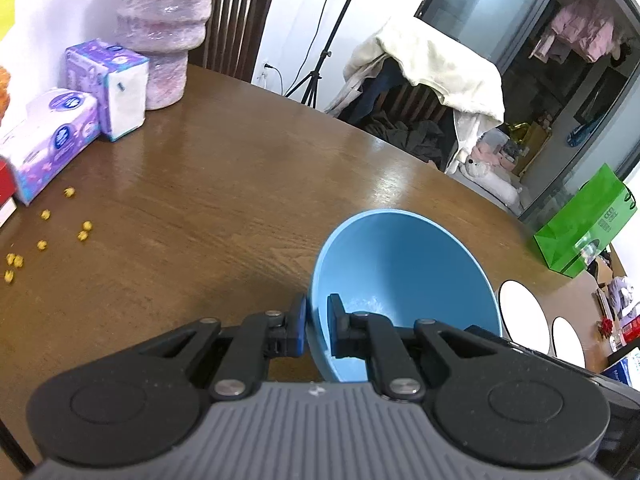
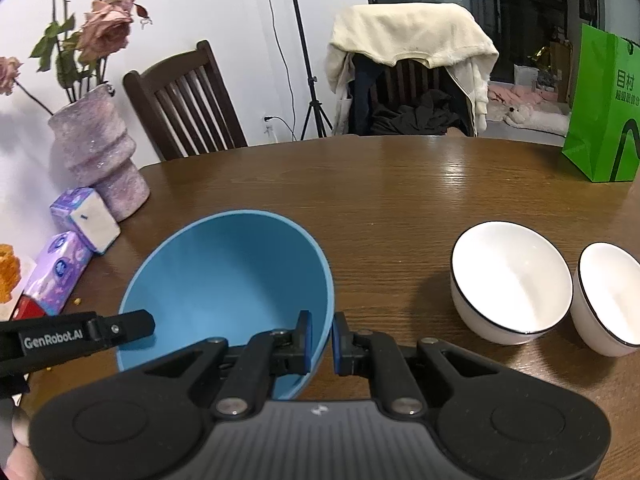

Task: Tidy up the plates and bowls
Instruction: 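Lift the blue bowl with both tools and carry it toward the cream plate stack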

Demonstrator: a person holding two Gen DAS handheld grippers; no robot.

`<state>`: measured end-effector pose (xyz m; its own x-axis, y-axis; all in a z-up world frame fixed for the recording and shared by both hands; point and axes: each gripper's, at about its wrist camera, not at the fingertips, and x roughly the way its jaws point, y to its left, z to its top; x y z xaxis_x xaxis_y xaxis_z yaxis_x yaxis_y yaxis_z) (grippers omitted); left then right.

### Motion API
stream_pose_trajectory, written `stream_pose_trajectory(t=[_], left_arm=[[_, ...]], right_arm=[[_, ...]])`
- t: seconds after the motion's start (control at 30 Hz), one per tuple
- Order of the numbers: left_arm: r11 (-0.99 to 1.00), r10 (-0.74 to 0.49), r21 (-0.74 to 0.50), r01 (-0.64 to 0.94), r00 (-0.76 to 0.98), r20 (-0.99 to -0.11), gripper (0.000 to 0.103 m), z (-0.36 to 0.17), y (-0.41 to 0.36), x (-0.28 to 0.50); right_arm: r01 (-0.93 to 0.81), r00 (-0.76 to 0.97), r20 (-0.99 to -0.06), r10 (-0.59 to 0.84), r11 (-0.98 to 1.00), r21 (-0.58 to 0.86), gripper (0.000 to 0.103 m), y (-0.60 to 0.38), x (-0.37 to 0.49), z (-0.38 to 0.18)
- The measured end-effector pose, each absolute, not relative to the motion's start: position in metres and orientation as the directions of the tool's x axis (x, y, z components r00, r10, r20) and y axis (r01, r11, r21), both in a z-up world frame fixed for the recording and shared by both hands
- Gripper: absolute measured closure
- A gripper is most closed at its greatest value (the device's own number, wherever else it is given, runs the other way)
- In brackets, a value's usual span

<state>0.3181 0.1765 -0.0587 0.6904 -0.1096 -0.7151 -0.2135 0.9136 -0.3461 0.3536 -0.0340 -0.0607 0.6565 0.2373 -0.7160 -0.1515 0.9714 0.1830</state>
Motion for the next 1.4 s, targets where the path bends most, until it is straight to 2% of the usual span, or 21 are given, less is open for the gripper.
stream_pose_trajectory(t=[1.4], left_arm=[[0.911,0.069,-0.255,-0.325,0.728,-0.682,0.092,-0.016,0.206,0.172]], right_arm=[[-0.296,0.651,-0.666,0.363,0.93,0.218,0.093,0.005,0.227,-0.03]])
